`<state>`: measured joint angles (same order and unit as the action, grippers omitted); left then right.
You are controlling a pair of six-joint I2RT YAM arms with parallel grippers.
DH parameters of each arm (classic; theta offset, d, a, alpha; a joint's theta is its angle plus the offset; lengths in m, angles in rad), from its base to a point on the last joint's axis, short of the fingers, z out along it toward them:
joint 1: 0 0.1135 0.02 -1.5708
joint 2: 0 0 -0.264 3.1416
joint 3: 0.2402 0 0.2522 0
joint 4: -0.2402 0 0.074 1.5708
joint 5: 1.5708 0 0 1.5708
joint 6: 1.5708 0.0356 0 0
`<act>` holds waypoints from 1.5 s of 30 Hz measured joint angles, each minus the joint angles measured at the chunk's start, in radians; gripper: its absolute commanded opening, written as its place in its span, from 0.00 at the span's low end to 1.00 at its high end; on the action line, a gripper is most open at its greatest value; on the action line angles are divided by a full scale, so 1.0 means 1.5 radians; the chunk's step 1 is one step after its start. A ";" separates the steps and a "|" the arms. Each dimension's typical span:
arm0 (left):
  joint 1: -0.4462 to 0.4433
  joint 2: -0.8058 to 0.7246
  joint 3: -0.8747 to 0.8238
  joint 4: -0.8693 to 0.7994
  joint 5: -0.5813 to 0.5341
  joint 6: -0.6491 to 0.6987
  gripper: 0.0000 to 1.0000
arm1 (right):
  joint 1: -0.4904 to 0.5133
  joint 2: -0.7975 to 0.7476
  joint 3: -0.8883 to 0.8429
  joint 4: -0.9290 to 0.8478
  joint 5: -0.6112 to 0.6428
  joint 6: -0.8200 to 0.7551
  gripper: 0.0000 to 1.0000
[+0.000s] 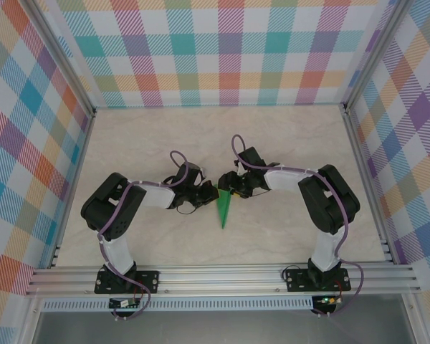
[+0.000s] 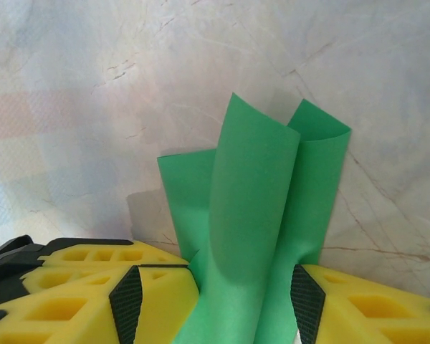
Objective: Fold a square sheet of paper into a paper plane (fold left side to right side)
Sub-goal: Fold the wing for the fifth time at the center of the table.
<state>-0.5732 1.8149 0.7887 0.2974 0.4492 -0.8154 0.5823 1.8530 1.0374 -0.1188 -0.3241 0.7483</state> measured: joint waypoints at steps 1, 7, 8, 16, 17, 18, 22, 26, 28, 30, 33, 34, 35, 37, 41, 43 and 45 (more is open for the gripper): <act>0.000 0.000 0.000 0.000 0.000 0.000 0.06 | 0.000 0.000 0.000 0.000 0.001 0.000 0.60; 0.000 0.000 0.001 -0.002 0.003 0.000 0.06 | 0.000 0.002 0.000 0.000 -0.001 0.000 0.61; -0.001 0.000 0.001 -0.003 0.003 0.000 0.06 | 0.000 0.003 0.000 0.000 -0.002 0.000 0.61; -0.005 0.000 0.007 -0.009 0.004 0.001 0.06 | -0.003 0.005 0.000 0.001 -0.011 0.000 0.61; -0.005 0.000 0.007 -0.010 0.004 0.001 0.06 | -0.004 0.005 0.000 0.001 -0.011 0.000 0.61; -0.005 0.000 0.008 -0.010 0.004 0.001 0.06 | -0.004 0.005 0.000 0.001 -0.013 0.000 0.61; -0.006 0.000 0.010 -0.015 0.003 0.003 0.06 | -0.004 0.006 0.000 0.002 -0.014 0.000 0.61; -0.008 0.001 0.013 -0.020 0.003 0.003 0.06 | -0.004 0.006 0.000 0.002 -0.016 0.000 0.61; -0.008 0.004 0.017 -0.023 0.002 0.003 0.06 | -0.005 0.006 0.000 0.002 -0.016 0.001 0.61; -0.009 0.006 0.019 -0.023 0.003 0.003 0.05 | -0.006 0.006 0.000 0.002 -0.015 0.000 0.61; -0.009 0.007 0.020 -0.023 0.003 0.003 0.05 | -0.008 0.005 0.000 0.002 -0.016 0.000 0.61; -0.009 0.007 0.021 -0.022 0.003 0.003 0.05 | -0.008 0.003 0.000 0.001 -0.014 0.000 0.61; -0.009 0.007 0.021 -0.022 0.003 0.003 0.05 | -0.009 0.001 0.000 -0.002 -0.011 0.000 0.61; -0.011 0.007 0.023 -0.019 0.004 0.003 0.05 | -0.016 -0.005 0.000 -0.008 -0.010 -0.001 0.61; -0.014 0.007 0.026 -0.019 0.004 0.003 0.05 | -0.028 -0.022 0.000 -0.012 -0.011 -0.001 0.61; -0.014 0.007 0.027 -0.019 0.004 0.003 0.05 | -0.036 -0.031 0.000 -0.012 -0.011 -0.003 0.61; -0.014 0.007 0.027 -0.019 0.004 0.003 0.05 | -0.041 -0.035 0.001 -0.012 -0.011 -0.003 0.61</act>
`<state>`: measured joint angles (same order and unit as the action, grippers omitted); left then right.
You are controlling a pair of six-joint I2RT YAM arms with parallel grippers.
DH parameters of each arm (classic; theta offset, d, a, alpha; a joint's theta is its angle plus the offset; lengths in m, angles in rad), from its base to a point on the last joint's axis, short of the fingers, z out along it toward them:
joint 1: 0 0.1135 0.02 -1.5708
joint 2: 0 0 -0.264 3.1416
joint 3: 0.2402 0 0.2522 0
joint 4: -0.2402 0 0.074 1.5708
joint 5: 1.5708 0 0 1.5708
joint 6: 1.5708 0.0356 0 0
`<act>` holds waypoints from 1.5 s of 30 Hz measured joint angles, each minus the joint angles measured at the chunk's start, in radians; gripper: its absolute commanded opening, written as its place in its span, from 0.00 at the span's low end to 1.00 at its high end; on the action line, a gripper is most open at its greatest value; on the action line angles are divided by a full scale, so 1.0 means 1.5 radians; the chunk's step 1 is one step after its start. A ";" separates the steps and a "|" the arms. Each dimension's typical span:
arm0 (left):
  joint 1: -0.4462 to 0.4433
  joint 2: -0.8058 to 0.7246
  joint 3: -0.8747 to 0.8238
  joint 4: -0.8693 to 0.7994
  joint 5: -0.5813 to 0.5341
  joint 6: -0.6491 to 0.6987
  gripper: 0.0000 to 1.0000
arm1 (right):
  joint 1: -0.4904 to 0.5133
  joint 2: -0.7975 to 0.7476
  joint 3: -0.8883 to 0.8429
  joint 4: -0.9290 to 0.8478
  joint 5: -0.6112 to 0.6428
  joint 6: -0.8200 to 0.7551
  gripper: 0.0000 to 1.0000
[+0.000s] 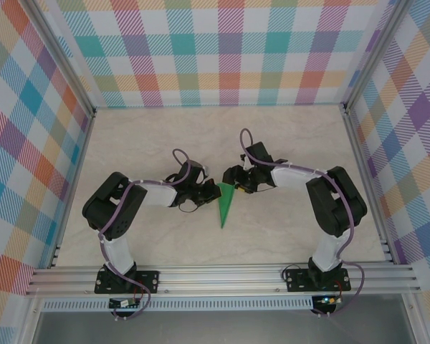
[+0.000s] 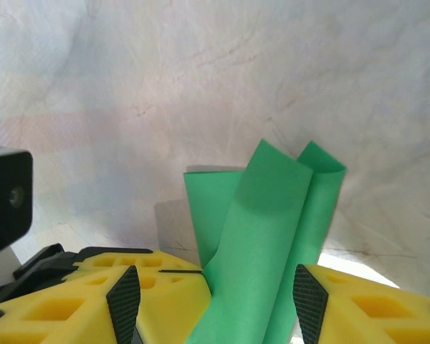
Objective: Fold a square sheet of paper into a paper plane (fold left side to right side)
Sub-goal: Fold the wing for the fifth time at the center of the table.
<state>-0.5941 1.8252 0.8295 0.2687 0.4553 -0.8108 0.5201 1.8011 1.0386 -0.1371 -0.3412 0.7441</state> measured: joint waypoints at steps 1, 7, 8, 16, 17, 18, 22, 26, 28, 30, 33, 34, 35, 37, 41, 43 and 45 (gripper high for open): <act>0.000 0.000 0.000 0.000 0.000 0.000 0.05 | -0.002 0.000 0.001 -0.001 0.000 0.000 0.61; 0.000 0.000 0.000 0.000 0.000 0.000 0.05 | -0.007 0.008 0.028 -0.010 0.000 -0.002 0.62; 0.000 0.000 0.000 0.000 0.000 0.000 0.05 | -0.007 0.012 0.034 -0.010 -0.001 -0.002 0.62; 0.000 0.000 0.000 0.000 0.000 0.000 0.05 | -0.007 0.052 0.060 -0.010 -0.007 -0.002 0.63; 0.000 0.000 0.000 0.000 0.000 0.000 0.05 | -0.007 0.054 0.060 -0.012 -0.007 -0.002 0.63; 0.000 0.000 0.000 0.000 0.000 0.000 0.04 | -0.007 0.056 0.060 -0.014 -0.007 -0.002 0.63; 0.000 0.000 0.000 0.000 0.000 0.000 0.04 | -0.007 0.057 0.060 -0.016 -0.005 -0.002 0.63; 0.000 0.000 0.000 0.000 0.000 0.000 0.04 | -0.007 0.057 0.060 -0.017 -0.005 -0.002 0.64; 0.000 0.000 0.000 0.000 0.000 0.000 0.04 | -0.007 0.058 0.060 -0.018 -0.004 -0.002 0.64; 0.000 0.000 0.000 0.000 0.000 0.000 0.04 | -0.007 0.062 0.060 -0.018 -0.005 -0.002 0.64; 0.000 0.000 0.000 0.000 0.000 0.000 0.04 | -0.007 0.071 0.060 -0.018 -0.005 -0.002 0.64; 0.000 0.000 0.000 0.000 0.000 0.000 0.04 | -0.007 0.075 0.060 -0.017 -0.005 -0.002 0.64; 0.000 0.000 0.000 0.000 0.000 0.001 0.04 | -0.007 0.077 0.060 -0.016 -0.005 -0.002 0.64; 0.000 0.000 0.000 0.000 0.001 0.003 0.04 | -0.009 0.078 0.060 -0.015 -0.008 -0.002 0.64; -0.001 0.000 0.000 0.000 0.001 0.009 0.04 | -0.009 0.078 0.060 -0.015 -0.010 -0.002 0.65; -0.001 -0.001 0.000 0.000 0.001 0.010 0.04 | -0.009 0.078 0.061 -0.015 -0.010 -0.002 0.65; -0.001 -0.001 0.000 0.000 0.004 0.010 0.04 | -0.009 0.079 0.061 -0.015 -0.010 -0.002 0.65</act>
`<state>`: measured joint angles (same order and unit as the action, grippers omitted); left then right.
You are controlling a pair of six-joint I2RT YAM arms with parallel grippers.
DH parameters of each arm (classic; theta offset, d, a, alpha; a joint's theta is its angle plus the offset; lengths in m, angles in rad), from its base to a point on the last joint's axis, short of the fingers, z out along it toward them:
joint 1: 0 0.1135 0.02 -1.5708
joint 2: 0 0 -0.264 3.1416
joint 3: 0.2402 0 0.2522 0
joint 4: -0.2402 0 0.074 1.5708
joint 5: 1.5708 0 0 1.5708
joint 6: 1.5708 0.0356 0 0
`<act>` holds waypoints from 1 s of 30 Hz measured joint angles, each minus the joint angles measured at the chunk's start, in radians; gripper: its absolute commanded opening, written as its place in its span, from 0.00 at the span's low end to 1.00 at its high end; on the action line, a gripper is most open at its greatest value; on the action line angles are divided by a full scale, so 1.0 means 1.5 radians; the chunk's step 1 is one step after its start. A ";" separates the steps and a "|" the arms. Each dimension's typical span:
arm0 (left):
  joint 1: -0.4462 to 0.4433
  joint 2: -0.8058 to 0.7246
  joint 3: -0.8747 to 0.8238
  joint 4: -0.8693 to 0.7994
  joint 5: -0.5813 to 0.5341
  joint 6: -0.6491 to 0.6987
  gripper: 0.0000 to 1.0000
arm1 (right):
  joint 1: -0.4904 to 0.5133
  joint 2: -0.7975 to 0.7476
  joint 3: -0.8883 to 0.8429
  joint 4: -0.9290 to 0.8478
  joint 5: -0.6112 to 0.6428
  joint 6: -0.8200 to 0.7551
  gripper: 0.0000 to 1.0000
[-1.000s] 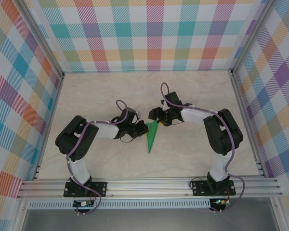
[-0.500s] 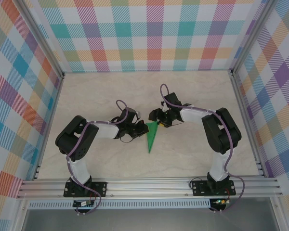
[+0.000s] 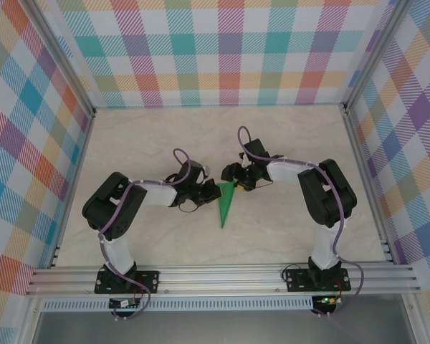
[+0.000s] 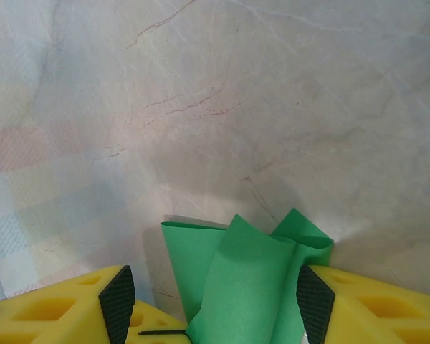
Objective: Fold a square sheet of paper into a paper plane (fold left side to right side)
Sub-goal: Fold the wing for the fifth time at the center of the table.
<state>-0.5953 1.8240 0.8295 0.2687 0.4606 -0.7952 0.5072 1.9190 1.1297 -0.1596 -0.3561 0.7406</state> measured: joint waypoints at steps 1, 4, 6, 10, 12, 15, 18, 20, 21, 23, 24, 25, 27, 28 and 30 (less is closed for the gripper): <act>0.000 0.000 0.000 0.000 0.001 0.000 0.04 | 0.000 0.000 0.000 0.000 0.000 0.000 0.65; -0.001 0.000 0.000 0.000 0.002 0.002 0.04 | 0.000 0.001 0.000 0.000 0.000 0.000 0.65; -0.003 -0.001 0.000 0.000 0.002 0.002 0.04 | 0.000 0.001 0.000 0.000 0.000 0.000 0.65; -0.005 -0.003 0.001 0.000 0.002 0.002 0.04 | 0.000 0.001 0.000 0.000 0.000 0.000 0.65; -0.005 -0.003 0.004 -0.001 0.001 0.004 0.04 | 0.000 0.001 0.001 -0.001 -0.001 0.000 0.65; -0.005 -0.002 0.009 -0.003 -0.001 0.004 0.04 | 0.000 0.001 0.001 -0.001 -0.001 0.000 0.65; -0.006 -0.002 0.011 -0.003 -0.006 0.004 0.04 | 0.000 0.001 0.001 -0.001 -0.002 0.000 0.66; -0.007 0.000 0.011 -0.006 -0.011 0.004 0.03 | 0.000 0.001 0.001 -0.001 -0.002 -0.001 0.66; -0.008 0.000 0.011 -0.008 -0.014 0.004 0.03 | 0.000 0.001 0.001 -0.001 -0.002 -0.001 0.66; -0.008 0.000 0.011 -0.013 -0.019 0.004 0.03 | 0.000 0.001 0.002 -0.001 -0.002 -0.003 0.66; -0.008 0.000 0.011 -0.016 -0.022 0.004 0.03 | 0.000 0.001 0.001 -0.001 -0.002 -0.005 0.66; -0.008 0.000 0.011 -0.019 -0.024 0.004 0.03 | 0.000 0.001 0.001 -0.001 -0.002 -0.007 0.66; -0.008 0.000 0.011 -0.021 -0.025 0.004 0.03 | 0.000 0.001 0.001 -0.002 -0.003 -0.010 0.66; -0.008 0.000 0.011 -0.021 -0.026 0.004 0.04 | 0.000 0.001 0.001 -0.002 -0.003 -0.010 0.66; -0.008 0.000 0.011 -0.021 -0.026 0.004 0.04 | 0.000 0.001 0.001 -0.002 -0.003 -0.010 0.66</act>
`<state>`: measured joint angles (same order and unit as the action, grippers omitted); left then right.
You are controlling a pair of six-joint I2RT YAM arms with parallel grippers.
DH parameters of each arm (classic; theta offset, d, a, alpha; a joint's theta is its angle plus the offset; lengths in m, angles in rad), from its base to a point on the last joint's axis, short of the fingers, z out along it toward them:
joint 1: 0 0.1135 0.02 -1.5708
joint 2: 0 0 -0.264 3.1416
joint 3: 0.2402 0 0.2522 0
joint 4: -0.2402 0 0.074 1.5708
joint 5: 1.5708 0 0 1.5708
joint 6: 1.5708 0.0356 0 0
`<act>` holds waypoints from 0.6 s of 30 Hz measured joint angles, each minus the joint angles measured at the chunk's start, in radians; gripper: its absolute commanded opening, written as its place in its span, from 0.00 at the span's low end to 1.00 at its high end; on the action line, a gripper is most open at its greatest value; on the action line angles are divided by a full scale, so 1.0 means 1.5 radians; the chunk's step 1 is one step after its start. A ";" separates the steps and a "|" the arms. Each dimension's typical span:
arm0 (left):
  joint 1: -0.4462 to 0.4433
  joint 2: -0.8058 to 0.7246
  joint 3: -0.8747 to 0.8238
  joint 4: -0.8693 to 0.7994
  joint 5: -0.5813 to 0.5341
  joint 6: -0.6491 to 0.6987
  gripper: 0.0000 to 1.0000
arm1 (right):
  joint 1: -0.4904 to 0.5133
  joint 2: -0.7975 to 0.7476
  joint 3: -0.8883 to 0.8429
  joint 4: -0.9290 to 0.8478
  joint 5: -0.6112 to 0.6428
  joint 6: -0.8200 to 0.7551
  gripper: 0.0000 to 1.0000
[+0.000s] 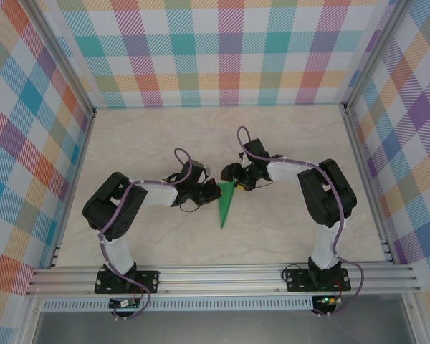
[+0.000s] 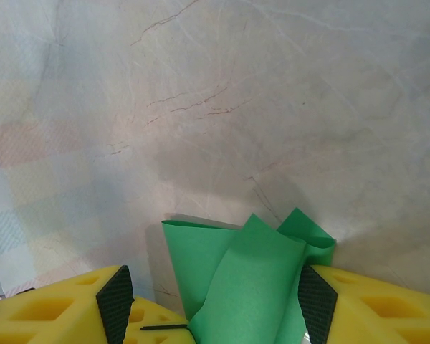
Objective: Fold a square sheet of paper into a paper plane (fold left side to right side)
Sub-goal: Fold the wing for the fifth time at the center of the table.
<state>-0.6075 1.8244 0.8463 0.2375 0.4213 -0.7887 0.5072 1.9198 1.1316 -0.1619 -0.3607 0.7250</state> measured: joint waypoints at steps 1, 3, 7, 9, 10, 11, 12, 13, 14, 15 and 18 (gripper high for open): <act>0.000 0.000 0.000 0.000 0.000 0.000 0.04 | 0.000 0.000 0.000 0.000 0.000 0.000 0.66; 0.000 0.001 0.000 0.000 0.000 0.000 0.03 | 0.000 0.000 0.000 0.000 0.000 0.000 0.66; 0.000 0.010 0.000 0.000 0.000 0.000 0.03 | -0.002 -0.006 0.000 -0.004 0.001 -0.002 0.66; 0.000 0.011 0.000 0.001 0.000 0.000 0.03 | -0.003 -0.017 0.000 -0.012 0.004 -0.005 0.64; 0.000 0.011 0.000 0.001 0.000 0.000 0.03 | -0.005 -0.027 0.000 -0.019 0.007 -0.006 0.59; 0.000 0.011 0.000 0.001 0.000 0.000 0.03 | -0.006 -0.041 0.000 -0.026 0.009 -0.008 0.52; 0.000 0.011 0.000 0.001 0.000 0.000 0.03 | -0.006 -0.053 -0.001 -0.029 0.010 -0.012 0.47; 0.000 0.011 0.000 0.001 0.000 0.000 0.03 | -0.007 -0.067 -0.003 -0.028 0.010 -0.016 0.40; 0.000 0.011 0.000 0.001 0.000 0.000 0.03 | -0.007 -0.082 -0.008 -0.028 0.008 -0.018 0.33; 0.000 0.011 0.000 0.001 0.000 0.000 0.03 | -0.007 -0.094 -0.014 -0.024 0.007 -0.017 0.26; 0.000 0.011 0.000 0.001 0.000 0.000 0.03 | -0.007 -0.113 -0.051 0.002 -0.009 -0.010 0.05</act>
<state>-0.6075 1.8416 0.8459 0.2390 0.4213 -0.7891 0.4973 1.7500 1.0550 -0.1593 -0.3744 0.7094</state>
